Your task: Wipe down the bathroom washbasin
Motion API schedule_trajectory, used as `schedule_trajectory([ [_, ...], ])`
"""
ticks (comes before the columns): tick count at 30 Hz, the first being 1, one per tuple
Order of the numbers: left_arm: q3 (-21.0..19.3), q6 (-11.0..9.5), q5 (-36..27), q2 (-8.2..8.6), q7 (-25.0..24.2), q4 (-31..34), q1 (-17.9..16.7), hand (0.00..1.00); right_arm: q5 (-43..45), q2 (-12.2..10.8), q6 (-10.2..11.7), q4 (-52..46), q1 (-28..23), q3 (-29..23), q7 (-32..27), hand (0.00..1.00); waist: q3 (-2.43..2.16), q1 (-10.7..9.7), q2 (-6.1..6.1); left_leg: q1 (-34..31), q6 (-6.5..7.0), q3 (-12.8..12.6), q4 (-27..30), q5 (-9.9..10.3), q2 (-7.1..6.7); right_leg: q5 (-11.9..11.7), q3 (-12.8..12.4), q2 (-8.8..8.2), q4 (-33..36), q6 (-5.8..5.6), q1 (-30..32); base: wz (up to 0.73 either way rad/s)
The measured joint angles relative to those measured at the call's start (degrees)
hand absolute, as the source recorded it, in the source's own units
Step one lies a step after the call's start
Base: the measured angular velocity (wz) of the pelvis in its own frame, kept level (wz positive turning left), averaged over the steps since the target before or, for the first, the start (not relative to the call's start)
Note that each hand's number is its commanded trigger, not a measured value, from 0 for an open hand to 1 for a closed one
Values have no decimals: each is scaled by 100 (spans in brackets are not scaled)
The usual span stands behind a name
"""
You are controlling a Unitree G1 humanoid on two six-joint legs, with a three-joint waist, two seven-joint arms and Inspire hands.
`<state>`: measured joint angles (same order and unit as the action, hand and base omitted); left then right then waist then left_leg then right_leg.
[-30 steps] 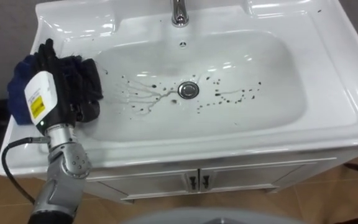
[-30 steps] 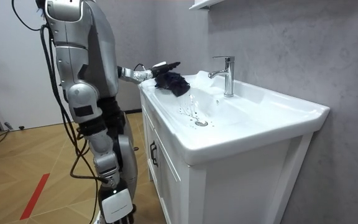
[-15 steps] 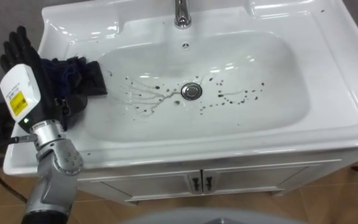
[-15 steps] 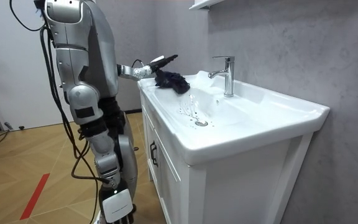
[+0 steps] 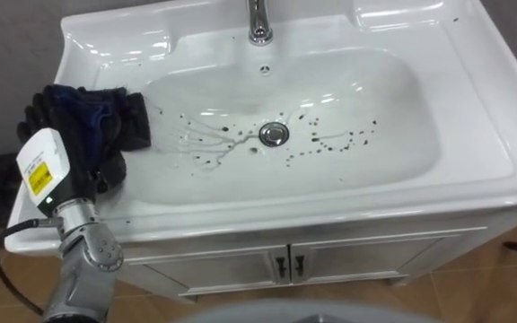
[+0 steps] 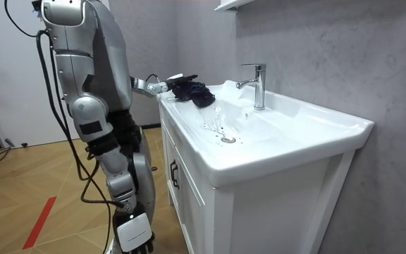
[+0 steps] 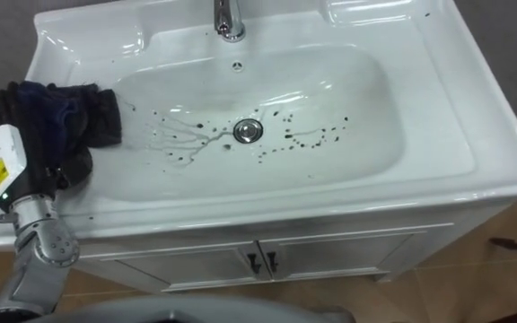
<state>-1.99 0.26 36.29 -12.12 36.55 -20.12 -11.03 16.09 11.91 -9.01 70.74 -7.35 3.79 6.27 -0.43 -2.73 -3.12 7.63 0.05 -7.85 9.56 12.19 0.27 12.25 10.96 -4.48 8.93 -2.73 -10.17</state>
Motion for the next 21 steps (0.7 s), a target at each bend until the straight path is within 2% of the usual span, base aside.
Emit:
schedule_trajectory([
  [4,0,-23,7,1,21,-25,-17,0,25,1,-56,-127,-38,-6,-55,0,-1,11,-2,5,0,0,3,-1,0,0,-7,2,-2,0,0,0],
  [5,3,-52,9,7,57,-131,-1,53,46,1,-55,-144,-40,-7,-107,0,-1,10,-5,7,0,0,4,-1,0,0,-10,2,-2,0,-3,0],
  [6,4,-87,8,16,98,-226,3,78,46,1,-57,-146,-40,-8,-155,0,-2,13,-7,13,0,-4,4,-1,0,1,-10,2,-2,1,-7,0],
  [8,4,-124,8,24,118,-302,8,100,52,1,-66,-170,-40,-11,-185,0,-3,14,-9,16,-1,-4,4,-1,1,4,-12,3,0,5,-6,0],
  [16,3,-131,-40,52,111,-449,17,100,113,15,-107,-194,-36,-16,-189,0,-11,21,-19,98,-2,6,-9,-2,8,7,-58,13,-1,8,-72,-2],
  [21,-31,-131,-74,39,137,-588,108,100,234,26,-106,-215,0,-67,-185,0,-37,16,-22,112,-3,-10,-12,-1,7,7,-58,14,-8,9,-80,0],
])
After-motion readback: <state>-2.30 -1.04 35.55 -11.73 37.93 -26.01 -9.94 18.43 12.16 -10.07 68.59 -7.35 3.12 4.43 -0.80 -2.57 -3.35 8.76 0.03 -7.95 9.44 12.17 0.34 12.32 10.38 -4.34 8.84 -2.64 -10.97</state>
